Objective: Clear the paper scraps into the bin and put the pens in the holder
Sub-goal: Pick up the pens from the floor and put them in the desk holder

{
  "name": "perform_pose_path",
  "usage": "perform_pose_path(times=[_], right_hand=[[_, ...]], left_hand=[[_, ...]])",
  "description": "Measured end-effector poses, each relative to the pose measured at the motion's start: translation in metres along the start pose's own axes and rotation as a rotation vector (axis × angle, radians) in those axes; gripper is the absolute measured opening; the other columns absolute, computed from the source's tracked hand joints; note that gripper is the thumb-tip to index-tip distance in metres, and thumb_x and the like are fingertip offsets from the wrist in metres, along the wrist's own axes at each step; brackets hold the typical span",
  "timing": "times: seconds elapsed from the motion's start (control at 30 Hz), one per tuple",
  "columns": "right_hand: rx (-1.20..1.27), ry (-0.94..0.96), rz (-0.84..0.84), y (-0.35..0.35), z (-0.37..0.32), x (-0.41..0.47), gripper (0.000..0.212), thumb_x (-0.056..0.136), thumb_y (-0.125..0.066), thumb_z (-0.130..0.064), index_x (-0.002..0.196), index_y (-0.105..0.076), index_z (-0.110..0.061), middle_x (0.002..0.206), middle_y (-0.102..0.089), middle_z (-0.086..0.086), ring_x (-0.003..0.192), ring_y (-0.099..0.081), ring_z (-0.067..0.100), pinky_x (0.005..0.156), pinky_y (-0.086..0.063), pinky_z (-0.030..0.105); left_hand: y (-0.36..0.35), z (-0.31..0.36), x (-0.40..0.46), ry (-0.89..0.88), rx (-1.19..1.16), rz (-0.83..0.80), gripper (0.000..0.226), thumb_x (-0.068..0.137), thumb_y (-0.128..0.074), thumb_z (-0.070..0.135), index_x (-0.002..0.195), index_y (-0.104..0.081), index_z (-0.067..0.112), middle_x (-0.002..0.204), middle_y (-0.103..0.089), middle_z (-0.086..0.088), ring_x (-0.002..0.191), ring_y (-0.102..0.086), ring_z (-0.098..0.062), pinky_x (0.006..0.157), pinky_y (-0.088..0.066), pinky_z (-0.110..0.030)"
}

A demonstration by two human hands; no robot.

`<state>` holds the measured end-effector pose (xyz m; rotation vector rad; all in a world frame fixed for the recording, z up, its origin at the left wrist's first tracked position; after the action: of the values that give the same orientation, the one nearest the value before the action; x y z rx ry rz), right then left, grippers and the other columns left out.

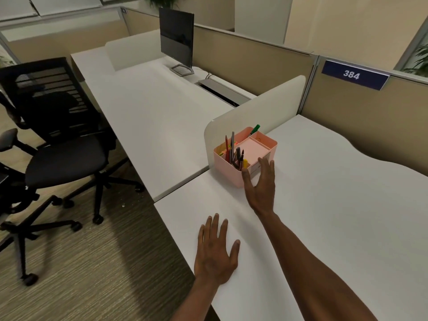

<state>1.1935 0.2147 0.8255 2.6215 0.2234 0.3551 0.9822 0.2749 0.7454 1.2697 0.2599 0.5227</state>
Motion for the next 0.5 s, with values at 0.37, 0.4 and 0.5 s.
perform_pose_path(times=[0.37,0.4,0.5], right_hand=[[-0.153,0.016,-0.138,0.052,0.002,-0.145,0.077,0.094,-0.042,-0.067,0.158,-0.027,-0.027,0.169,-0.02,-0.004,0.157,-0.012,0.014,0.126,-0.018,0.04],[-0.198,0.036,-0.144,0.058,0.002,-0.156,0.078,0.094,-0.04,-0.068,0.159,-0.025,-0.027,0.17,-0.018,-0.004,0.157,-0.011,0.015,0.126,-0.017,0.04],[-0.358,0.099,-0.156,0.077,0.0,-0.186,0.086,0.092,-0.032,-0.077,0.161,-0.019,-0.027,0.171,-0.011,-0.004,0.158,-0.006,0.017,0.125,-0.013,0.041]], left_hand=[[0.02,0.001,-0.009,-0.018,-0.216,-0.052,0.069,0.099,-0.026,0.061,0.158,-0.025,0.025,0.168,-0.021,0.003,0.157,-0.011,-0.015,0.129,-0.002,-0.039],[0.026,0.003,-0.013,-0.02,-0.232,-0.038,0.069,0.099,-0.026,0.06,0.158,-0.026,0.025,0.168,-0.022,0.003,0.157,-0.012,-0.015,0.129,-0.004,-0.039],[0.051,0.015,-0.029,-0.031,-0.263,0.048,0.071,0.099,-0.02,0.064,0.158,-0.028,0.025,0.168,-0.024,0.002,0.157,-0.012,-0.016,0.129,-0.008,-0.041]])
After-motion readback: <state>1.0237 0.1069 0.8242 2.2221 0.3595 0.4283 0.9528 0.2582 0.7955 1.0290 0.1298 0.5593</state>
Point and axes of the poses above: each hand's wrist, its own x-axis towards the middle knuckle, its own y-axis out of the back of the hand, z = x × y, the point moved 8 cm from there along x, towards the middle knuckle
